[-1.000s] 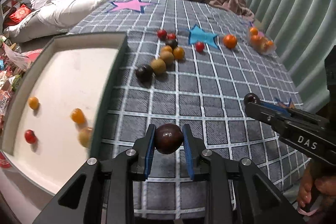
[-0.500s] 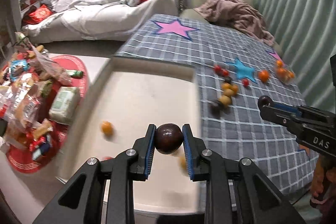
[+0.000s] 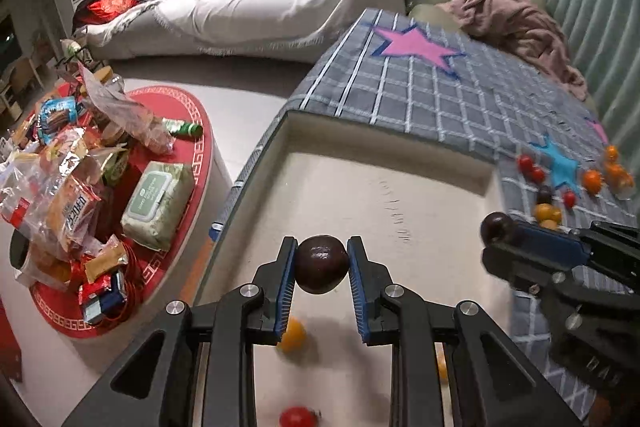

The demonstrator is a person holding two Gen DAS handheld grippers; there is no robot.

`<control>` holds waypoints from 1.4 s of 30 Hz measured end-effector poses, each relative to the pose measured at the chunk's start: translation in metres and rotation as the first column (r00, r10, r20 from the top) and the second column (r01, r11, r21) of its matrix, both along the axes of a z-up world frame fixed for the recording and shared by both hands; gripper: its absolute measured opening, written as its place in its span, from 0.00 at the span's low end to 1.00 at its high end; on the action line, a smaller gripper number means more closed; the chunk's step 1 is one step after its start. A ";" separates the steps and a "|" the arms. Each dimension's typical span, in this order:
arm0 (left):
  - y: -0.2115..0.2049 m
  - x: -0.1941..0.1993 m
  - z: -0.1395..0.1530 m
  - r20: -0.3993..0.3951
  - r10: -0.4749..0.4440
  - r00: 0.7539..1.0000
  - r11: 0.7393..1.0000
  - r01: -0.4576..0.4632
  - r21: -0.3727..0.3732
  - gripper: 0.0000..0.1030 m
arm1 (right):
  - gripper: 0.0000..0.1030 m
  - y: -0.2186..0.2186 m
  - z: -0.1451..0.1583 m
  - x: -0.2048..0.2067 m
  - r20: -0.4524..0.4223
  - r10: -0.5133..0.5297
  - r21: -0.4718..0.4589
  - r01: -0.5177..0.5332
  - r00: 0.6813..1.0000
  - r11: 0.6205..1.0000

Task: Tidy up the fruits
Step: 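Carry both dark plums over the white tray and open both tools, then move both open tools back over the remaining fruits on the table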

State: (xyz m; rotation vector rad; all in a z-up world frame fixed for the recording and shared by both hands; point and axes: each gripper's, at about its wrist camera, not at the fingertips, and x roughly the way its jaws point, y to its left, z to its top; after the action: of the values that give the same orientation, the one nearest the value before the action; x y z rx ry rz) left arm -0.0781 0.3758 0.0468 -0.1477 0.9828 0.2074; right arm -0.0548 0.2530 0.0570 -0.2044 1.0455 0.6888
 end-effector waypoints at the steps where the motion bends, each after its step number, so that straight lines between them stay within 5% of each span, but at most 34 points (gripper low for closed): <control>1: -0.001 0.003 -0.004 -0.009 0.001 1.000 1.000 -0.001 0.007 0.26 | 0.26 0.005 -0.008 0.004 -0.008 0.001 -0.015 -0.001 1.000 1.000; 11: 0.001 0.025 -0.034 -0.091 0.003 0.996 1.000 -0.002 0.013 0.27 | 0.28 0.020 -0.043 0.015 -0.007 0.035 -0.107 -0.035 0.999 0.994; 16: 0.003 0.024 -0.034 -0.097 0.002 0.995 1.000 -0.002 -0.001 0.29 | 0.58 0.023 -0.041 0.009 0.022 0.053 -0.129 -0.050 0.998 0.990; 17: 0.005 0.024 -0.034 -0.098 0.009 0.995 1.000 -0.009 -0.008 0.48 | 0.64 0.023 -0.038 0.007 0.038 0.053 -0.136 -0.047 0.998 0.990; 19: 0.010 0.020 -0.030 -0.071 0.053 0.996 0.999 -0.053 0.007 0.69 | 0.73 0.021 -0.033 0.005 0.065 0.051 -0.141 -0.041 0.997 0.989; 20: 0.011 0.017 -0.028 -0.053 0.062 0.997 0.998 -0.062 0.001 0.71 | 0.76 0.019 -0.030 0.004 0.067 0.049 -0.130 -0.040 0.997 0.991; 30: 0.000 -0.010 -0.014 -0.033 0.025 0.999 1.000 -0.025 -0.009 0.71 | 1.00 -0.025 -0.002 -0.018 0.127 0.000 -0.102 0.013 0.992 0.995; 42: -0.080 -0.034 0.004 -0.019 -0.132 0.991 0.991 0.131 -0.018 0.71 | 1.00 -0.131 -0.027 -0.033 0.010 -0.215 -0.071 0.215 0.977 0.974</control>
State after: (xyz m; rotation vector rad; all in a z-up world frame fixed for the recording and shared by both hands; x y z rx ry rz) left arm -0.1117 0.2955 0.0503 -0.0957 1.0112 0.0801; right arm -0.0882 0.1221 0.0299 -0.1510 1.0734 0.4552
